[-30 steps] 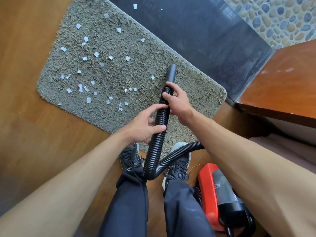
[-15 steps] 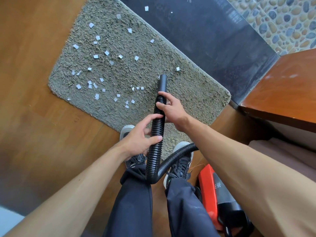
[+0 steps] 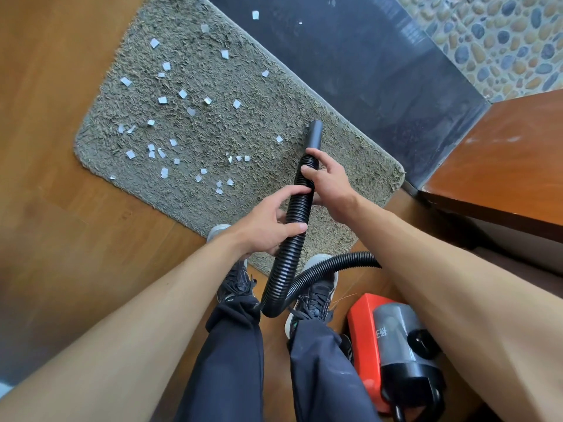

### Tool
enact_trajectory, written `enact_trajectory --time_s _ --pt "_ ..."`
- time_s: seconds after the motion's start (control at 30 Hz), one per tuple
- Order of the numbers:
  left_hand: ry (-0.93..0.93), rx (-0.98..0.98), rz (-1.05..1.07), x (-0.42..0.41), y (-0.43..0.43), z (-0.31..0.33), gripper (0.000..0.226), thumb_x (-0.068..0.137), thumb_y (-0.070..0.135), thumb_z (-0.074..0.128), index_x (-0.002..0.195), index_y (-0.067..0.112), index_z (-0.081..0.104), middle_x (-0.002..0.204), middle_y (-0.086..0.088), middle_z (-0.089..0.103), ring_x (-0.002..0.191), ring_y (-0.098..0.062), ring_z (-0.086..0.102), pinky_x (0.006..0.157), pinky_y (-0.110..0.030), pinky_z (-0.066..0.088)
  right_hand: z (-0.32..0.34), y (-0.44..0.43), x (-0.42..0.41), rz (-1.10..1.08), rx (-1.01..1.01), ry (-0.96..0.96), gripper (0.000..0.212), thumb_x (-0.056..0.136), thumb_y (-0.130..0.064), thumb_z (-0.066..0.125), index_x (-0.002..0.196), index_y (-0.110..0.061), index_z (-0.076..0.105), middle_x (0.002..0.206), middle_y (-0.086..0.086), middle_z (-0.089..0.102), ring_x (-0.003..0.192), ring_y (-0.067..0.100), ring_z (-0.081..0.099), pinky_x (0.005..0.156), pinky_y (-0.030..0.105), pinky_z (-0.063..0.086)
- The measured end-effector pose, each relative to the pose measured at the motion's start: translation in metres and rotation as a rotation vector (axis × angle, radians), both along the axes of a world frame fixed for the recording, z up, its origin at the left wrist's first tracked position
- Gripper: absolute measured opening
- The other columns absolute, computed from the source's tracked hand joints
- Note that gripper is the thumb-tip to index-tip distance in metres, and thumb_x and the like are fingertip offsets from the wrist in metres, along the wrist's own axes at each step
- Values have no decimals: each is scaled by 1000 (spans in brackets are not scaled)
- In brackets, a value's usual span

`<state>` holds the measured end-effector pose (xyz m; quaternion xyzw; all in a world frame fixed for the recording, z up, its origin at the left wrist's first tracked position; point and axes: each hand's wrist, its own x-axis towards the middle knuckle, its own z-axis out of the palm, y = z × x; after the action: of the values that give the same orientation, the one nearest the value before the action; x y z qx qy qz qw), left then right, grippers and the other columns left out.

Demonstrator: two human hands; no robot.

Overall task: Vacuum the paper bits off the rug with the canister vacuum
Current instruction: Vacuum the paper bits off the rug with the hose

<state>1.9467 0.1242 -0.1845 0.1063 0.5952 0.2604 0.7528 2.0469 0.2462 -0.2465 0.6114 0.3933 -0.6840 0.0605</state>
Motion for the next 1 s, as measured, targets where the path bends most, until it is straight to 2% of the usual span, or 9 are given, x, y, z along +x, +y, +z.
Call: enact_trajectory --time_s 0.07,0.2,0.27,0.47,0.63,0.7,0.8,0.9,1.0 --pt "7 3 -15 -1 4 1 59 95 6 60 139 42 41 97 -12 62 85 -23 66 65 -47 61 0 3 0 0 5 -1 44 96 -9 54 136 -26 52 93 5 61 82 16 63 62 35 58" --pt "-19 -14 -6 -1 2 3 60 95 5 61 138 43 43 99 -10 62 85 -22 66 56 -34 58 2 1 1 -2 -24 11 44 97 -9 54 137 -27 51 99 8 61 85 18 64 71 43 59" --pt "-19 -27 2 -1 -3 5 59 95 5 60 137 43 43 100 -11 62 86 -23 66 60 -38 60 4 -2 0 15 -44 21 45 97 -9 53 138 -27 50 103 9 61 87 17 64 73 45 59" --pt "-9 -47 44 -2 -24 7 59 94 5 62 133 46 45 108 -18 66 83 -24 68 61 -42 58 10 -16 -8 61 -109 33 45 98 -8 52 139 -25 48 107 10 59 85 15 64 63 36 59" --pt "-24 -73 117 -3 -45 10 60 94 4 63 133 46 46 106 -16 68 73 -15 68 54 -35 55 8 -34 -14 120 -141 37 46 97 -9 54 139 -27 49 109 12 60 84 16 64 58 33 56" --pt "-30 -80 145 -3 -53 11 59 94 4 63 133 46 46 109 -17 68 74 -16 67 55 -37 56 9 -39 -17 142 -149 37 46 97 -9 54 139 -28 48 108 12 60 83 15 64 58 32 56" --pt "-24 -84 177 -4 -62 10 59 94 4 63 132 46 46 100 -12 69 73 -18 67 62 -46 58 10 -46 -23 180 -151 39 45 97 -9 54 138 -27 49 106 11 60 81 15 64 58 33 56" --pt "-27 -98 212 -5 -66 11 59 94 4 62 132 47 47 92 -7 68 72 -16 65 62 -42 58 10 -47 -29 225 -132 33 46 97 -9 54 139 -25 48 104 10 60 83 17 64 60 35 58" --pt "-32 -98 219 -7 -64 11 60 94 4 62 133 46 46 99 -10 70 72 -14 65 56 -37 58 11 -43 -31 239 -129 34 45 97 -9 54 138 -25 49 95 5 59 80 15 64 60 34 58"
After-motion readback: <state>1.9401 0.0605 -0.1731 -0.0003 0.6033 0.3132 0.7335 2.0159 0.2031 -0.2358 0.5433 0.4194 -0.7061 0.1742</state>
